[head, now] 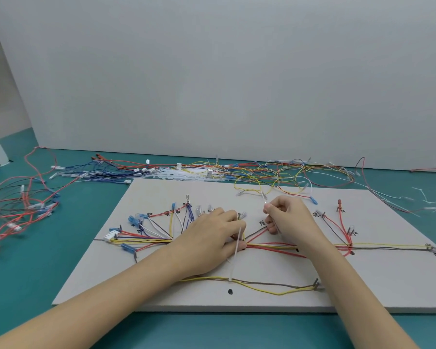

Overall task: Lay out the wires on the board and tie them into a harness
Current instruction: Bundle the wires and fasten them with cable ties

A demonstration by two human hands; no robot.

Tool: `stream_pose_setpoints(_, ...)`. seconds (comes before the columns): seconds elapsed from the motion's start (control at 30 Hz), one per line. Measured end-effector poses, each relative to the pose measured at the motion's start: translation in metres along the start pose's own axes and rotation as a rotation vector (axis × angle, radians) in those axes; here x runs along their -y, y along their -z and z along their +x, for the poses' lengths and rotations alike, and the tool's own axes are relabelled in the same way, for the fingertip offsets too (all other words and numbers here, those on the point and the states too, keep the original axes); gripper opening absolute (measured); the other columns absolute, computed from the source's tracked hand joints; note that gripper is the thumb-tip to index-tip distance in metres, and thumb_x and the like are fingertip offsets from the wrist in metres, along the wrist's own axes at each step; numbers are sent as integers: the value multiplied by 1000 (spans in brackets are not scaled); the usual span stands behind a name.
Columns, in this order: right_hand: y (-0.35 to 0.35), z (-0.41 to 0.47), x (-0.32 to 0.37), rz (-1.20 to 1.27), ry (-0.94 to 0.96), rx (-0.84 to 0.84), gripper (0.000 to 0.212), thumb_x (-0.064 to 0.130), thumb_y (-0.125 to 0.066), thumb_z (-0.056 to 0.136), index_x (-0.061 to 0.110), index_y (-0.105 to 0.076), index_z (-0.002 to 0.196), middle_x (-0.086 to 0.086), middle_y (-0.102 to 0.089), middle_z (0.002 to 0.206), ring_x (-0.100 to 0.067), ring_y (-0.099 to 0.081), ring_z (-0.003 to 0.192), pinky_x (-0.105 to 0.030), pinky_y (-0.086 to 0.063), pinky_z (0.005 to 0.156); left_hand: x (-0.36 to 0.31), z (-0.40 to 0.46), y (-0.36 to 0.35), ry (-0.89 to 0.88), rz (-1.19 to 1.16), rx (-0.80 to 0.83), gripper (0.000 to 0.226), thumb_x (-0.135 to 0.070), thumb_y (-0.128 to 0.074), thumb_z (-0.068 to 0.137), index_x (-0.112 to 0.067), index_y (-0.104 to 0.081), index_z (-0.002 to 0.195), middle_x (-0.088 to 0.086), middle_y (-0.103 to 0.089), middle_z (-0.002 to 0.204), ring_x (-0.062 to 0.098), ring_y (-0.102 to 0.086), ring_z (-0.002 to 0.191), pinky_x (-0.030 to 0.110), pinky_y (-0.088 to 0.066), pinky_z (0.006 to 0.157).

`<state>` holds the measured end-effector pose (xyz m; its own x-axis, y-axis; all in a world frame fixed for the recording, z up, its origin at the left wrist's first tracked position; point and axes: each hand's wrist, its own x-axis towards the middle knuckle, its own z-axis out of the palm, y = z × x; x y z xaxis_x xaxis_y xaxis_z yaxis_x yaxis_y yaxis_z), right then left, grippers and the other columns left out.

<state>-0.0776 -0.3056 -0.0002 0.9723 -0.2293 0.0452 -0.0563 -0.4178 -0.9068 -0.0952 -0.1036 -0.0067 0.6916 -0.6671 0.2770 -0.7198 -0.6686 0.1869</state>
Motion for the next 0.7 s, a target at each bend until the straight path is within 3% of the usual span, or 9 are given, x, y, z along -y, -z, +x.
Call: stream_pose_setpoints(0.7, -1, -5, 5, 47, 41, 45, 18, 14, -52, 97, 5, -59, 83, -10, -57, 65, -19, -52, 50, -31, -50, 55, 2, 1, -1, -26, -5, -6, 20, -44, -49, 96, -25, -51, 92, -7, -47, 96, 16, -41, 92, 39, -42, 84)
